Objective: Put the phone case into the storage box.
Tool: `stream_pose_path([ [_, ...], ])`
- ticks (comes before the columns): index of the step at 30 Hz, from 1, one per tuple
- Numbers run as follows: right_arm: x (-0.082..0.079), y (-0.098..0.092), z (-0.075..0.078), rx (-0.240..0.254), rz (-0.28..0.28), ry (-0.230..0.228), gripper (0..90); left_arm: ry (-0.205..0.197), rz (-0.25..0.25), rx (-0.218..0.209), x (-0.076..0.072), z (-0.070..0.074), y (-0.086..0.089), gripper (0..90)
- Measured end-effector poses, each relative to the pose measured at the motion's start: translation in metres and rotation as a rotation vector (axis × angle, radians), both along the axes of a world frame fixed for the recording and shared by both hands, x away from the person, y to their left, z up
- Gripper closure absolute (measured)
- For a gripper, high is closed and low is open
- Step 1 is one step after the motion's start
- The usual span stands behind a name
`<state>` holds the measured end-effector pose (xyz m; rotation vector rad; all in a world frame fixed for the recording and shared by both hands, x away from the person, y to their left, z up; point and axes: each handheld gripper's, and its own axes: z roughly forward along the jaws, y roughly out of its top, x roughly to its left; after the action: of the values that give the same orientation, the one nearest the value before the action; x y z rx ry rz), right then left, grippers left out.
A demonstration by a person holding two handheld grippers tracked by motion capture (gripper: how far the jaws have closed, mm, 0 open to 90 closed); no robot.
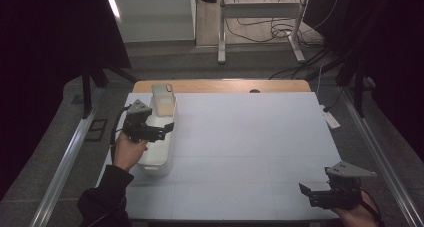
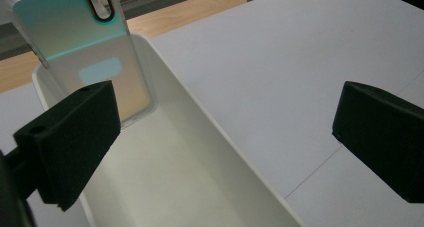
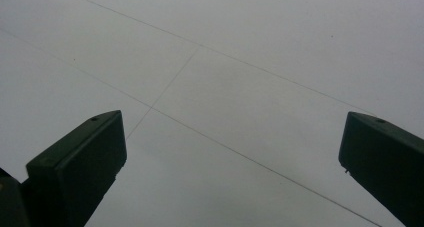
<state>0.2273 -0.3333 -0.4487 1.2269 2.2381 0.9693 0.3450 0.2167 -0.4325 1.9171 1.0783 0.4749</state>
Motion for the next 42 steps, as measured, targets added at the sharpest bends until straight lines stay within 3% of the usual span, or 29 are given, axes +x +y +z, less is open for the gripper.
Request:
stream_pose_path([
  [13, 0.000, 0.000, 0.000, -0.001, 0.001, -0.001, 0.0, -0.006, -0.016, -0.036, -0.023, -0.001, 0.006, 0.0],
  [42, 0.000, 0.001, 0.000, -0.010, 0.003, 0.004, 0.0, -0.012, -0.019, -0.036, -0.075, -0.003, 0.009, 0.0],
])
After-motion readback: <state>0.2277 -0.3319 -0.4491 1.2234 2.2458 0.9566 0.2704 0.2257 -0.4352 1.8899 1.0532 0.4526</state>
